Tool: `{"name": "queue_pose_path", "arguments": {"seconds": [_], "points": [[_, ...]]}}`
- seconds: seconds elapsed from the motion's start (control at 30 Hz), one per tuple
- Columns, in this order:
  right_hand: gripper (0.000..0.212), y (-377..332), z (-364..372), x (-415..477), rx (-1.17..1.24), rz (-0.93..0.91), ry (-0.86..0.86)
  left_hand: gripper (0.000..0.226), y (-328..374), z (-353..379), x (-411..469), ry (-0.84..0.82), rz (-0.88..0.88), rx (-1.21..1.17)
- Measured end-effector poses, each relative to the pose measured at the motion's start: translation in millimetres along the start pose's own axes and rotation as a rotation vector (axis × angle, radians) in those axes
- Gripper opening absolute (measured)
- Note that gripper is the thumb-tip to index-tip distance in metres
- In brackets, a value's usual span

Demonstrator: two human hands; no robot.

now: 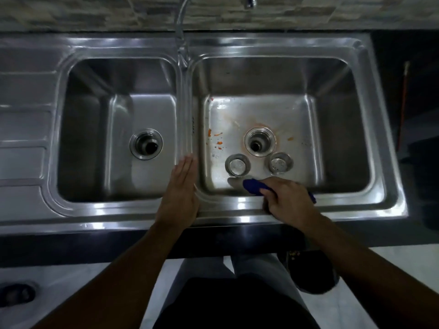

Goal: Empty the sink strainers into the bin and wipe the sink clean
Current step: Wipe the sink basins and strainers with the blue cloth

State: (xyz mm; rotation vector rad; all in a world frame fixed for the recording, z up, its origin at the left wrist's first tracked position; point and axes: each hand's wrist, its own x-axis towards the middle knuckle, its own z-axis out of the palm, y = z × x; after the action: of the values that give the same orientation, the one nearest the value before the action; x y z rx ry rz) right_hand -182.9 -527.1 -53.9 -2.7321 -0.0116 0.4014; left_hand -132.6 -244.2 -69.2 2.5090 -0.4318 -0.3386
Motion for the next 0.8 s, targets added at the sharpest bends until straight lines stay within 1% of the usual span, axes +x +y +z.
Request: {"name": "queue_pose_path", "arguments": {"seconds": [0.1,0.17,0.23,0.3,0.33,0.4,0.47,0.5,0.63,0.7,0.8], "points": [[0.032,-39.9,8.6,25.6,0.080,-0.071,-0.116,0.077,-1.6,-0.1,1.8,-0.001,0.005,-0.029],[0.025,-69.7,20.5,49.0,0.177,-0.065,-0.236,0.076,-1.3,-3.1,2.2,0.018,-0.004,-0.065],[0.020,-88.1,30.0,68.6,0.345,0.003,-0.363,0.069,0.1,-9.5,4.5,0.073,-0.014,-0.099],[0.020,-89.6,32.9,85.1,0.588,0.147,-0.409,0.055,-1.0,-19.0,18.3,0.132,0.014,-0.099],[0.020,-85.1,33.5,92.2,0.688,0.215,-0.385,0.050,-2.0,-23.5,29.4,0.153,0.024,-0.103],[0.021,-73.9,31.6,107.4,0.791,0.310,-0.257,0.046,-2.9,-30.4,58.3,0.169,0.017,-0.121],[0.020,-66.0,27.2,127.1,0.917,0.386,-0.111,0.047,-3.0,-33.4,87.0,0.175,-0.009,-0.112],[0.019,-61.4,24.7,139.9,0.939,0.404,-0.030,0.049,-2.7,-33.9,100.5,0.177,-0.014,-0.101],[0.024,-25.6,16.0,197.9,0.762,0.465,0.268,0.051,-1.5,-33.2,154.4,0.195,0.053,-0.019],[0.026,2.8,14.7,221.8,0.655,0.513,0.359,0.052,-0.7,-28.2,174.6,0.199,0.033,0.013],[0.027,50.1,18.6,249.1,0.521,0.629,0.451,0.055,1.6,-18.5,185.0,0.228,0.008,0.096]]}}
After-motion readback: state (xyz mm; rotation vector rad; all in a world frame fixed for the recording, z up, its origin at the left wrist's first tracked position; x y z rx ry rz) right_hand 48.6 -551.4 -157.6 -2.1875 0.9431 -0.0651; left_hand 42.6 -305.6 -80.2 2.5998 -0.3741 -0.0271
